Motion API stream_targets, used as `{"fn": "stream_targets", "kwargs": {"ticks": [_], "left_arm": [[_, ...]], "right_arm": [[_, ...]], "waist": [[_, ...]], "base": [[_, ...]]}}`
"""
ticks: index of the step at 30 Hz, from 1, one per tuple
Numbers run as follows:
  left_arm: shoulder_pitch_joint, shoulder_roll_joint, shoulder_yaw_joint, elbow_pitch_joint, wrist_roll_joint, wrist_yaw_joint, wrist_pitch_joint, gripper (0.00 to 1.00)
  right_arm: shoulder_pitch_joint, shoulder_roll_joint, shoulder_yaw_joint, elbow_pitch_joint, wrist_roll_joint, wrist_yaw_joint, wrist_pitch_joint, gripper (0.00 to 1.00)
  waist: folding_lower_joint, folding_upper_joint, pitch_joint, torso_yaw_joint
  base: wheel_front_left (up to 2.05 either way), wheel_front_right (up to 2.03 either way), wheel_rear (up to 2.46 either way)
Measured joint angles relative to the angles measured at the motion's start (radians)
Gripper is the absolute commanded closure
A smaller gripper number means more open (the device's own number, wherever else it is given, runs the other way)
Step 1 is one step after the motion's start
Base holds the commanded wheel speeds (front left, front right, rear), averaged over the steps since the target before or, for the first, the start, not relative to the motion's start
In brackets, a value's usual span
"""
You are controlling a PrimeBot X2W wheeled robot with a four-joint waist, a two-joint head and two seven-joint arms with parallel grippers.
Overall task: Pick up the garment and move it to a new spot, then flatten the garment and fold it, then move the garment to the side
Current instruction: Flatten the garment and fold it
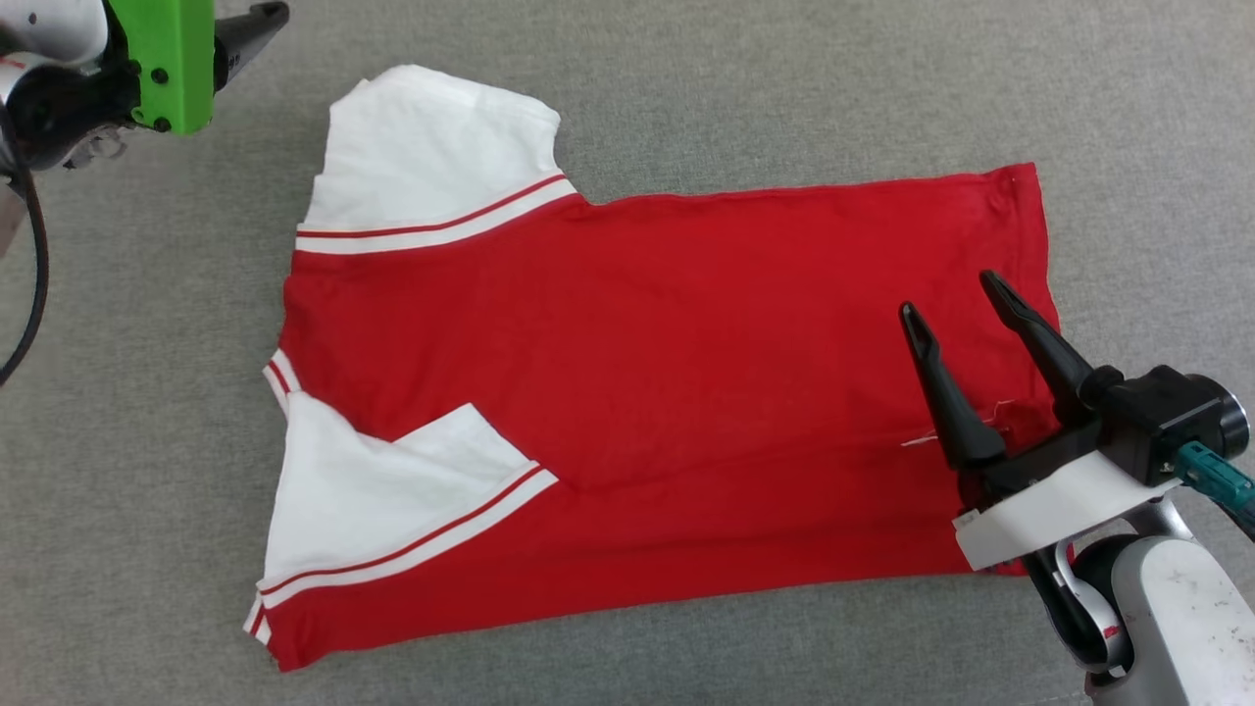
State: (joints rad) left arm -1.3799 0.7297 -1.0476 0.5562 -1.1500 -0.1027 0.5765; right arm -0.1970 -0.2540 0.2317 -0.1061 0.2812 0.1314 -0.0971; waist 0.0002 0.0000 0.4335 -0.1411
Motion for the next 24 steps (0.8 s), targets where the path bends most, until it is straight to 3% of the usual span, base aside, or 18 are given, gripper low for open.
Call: {"fn": "stream_targets", "kwargs": {"ticks": [3, 9, 21, 22, 23, 24], "left_arm": [[-0.024, -0.022, -0.019, 0.027, -0.014, -0.008, 0.074, 0.00], [-0.042, -0.072, -0.058, 0.079, -0.010, -0.017, 0.121, 0.00], [-0.057, -0.064, -0.123, 0.159, 0.041, -0.025, 0.137, 0.00], [-0.057, -0.066, -0.125, 0.162, 0.041, -0.025, 0.131, 0.57], [-0.057, -0.069, -0.127, 0.165, 0.041, -0.026, 0.125, 1.00], [-0.056, -0.071, -0.131, 0.167, 0.041, -0.026, 0.114, 1.00]], "right_arm": [[-0.015, 0.000, 0.006, -0.007, -0.006, 0.000, -0.006, 0.00], [-0.035, 0.008, 0.026, -0.009, -0.013, 0.000, -0.013, 0.00], [-0.054, 0.010, 0.038, 0.002, -0.013, 0.000, -0.030, 0.00], [-0.054, 0.011, 0.039, 0.002, -0.012, 0.000, -0.031, 0.00], [-0.056, 0.011, 0.040, 0.003, -0.010, 0.000, -0.031, 0.00], [-0.058, 0.012, 0.038, 0.003, -0.008, 0.000, -0.031, 0.00]], "waist": [[0.0000, 0.0000, 0.039, -0.019], [0.0000, 0.0000, 0.103, -0.058], [-0.0001, 0.0000, 0.156, -0.109], [-0.0002, 0.0000, 0.155, -0.107], [-0.0002, 0.0000, 0.154, -0.105], [-0.0002, 0.0000, 0.151, -0.104]], "base": [[0.00, 0.00, 0.00], [0.00, 0.00, 0.00], [0.00, 0.00, 0.00], [0.00, 0.00, 0.00], [0.00, 0.00, 0.00], [0.00, 0.00, 0.00]]}}
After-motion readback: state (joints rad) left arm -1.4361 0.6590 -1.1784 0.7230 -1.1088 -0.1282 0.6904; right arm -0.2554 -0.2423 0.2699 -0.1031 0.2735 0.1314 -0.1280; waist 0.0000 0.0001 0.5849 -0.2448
